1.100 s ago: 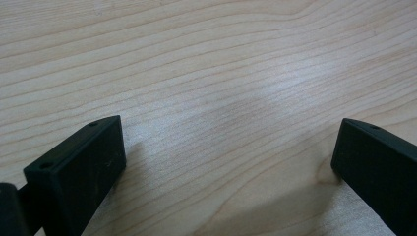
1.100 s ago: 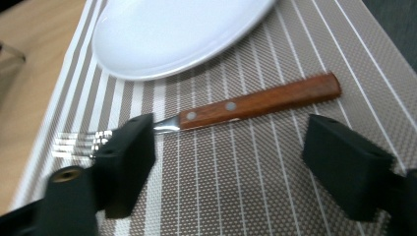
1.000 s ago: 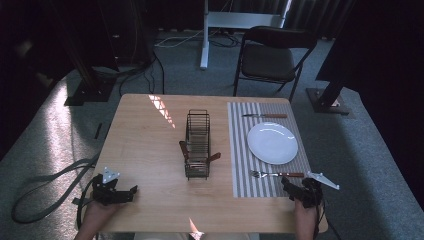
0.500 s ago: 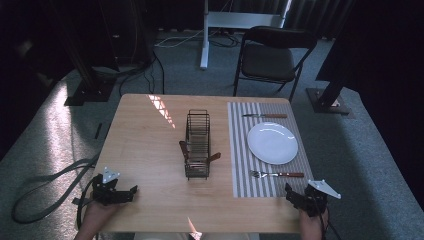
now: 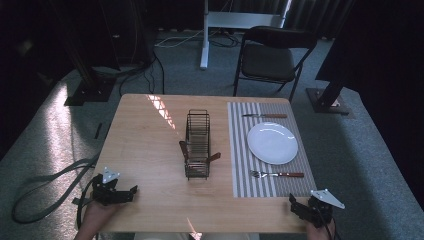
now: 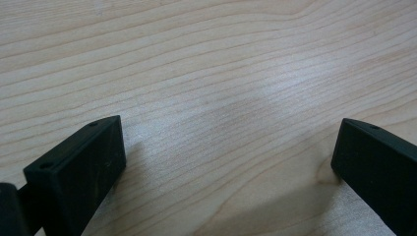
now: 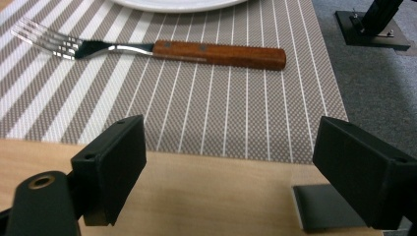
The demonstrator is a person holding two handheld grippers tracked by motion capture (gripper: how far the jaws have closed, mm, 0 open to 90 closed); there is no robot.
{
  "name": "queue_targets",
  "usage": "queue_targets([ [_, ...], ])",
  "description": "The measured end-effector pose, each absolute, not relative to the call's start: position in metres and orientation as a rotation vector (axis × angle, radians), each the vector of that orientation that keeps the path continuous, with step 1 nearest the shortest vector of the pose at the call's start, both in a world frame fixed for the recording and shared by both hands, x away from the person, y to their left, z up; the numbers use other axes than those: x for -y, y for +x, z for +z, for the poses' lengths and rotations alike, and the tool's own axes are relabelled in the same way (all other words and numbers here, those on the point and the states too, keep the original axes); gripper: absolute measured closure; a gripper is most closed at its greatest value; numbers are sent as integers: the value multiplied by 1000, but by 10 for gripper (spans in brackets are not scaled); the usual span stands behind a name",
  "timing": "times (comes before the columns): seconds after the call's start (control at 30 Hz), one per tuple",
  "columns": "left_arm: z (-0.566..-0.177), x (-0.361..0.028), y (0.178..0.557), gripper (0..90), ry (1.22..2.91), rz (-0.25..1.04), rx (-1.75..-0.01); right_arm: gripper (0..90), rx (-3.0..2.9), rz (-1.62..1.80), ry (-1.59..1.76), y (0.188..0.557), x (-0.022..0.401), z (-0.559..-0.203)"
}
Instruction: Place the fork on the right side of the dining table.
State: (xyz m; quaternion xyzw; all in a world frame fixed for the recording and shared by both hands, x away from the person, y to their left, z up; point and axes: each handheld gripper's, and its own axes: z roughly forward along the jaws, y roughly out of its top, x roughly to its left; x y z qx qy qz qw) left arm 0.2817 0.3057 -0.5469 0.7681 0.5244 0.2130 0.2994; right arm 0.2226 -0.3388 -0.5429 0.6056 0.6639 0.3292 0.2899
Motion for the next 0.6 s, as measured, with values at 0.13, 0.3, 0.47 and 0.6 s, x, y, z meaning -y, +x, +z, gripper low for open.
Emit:
queue_targets([
  [0.13, -547, -306, 282, 3, 2039, 566, -1392, 125, -1770, 854, 1619, 220, 341, -546],
  [0.3, -547, -306, 282, 2, 2039, 566, -1392, 125, -1755, 831, 1643, 218, 342, -550],
  [0.47, -547, -306, 282, 3, 2041, 565, -1389, 125, -1745, 816, 1661, 216, 344, -554],
  [0.6, -547, -305, 282, 2, 2043, 564, -1390, 125, -1728, 816, 1671, 216, 346, -555],
])
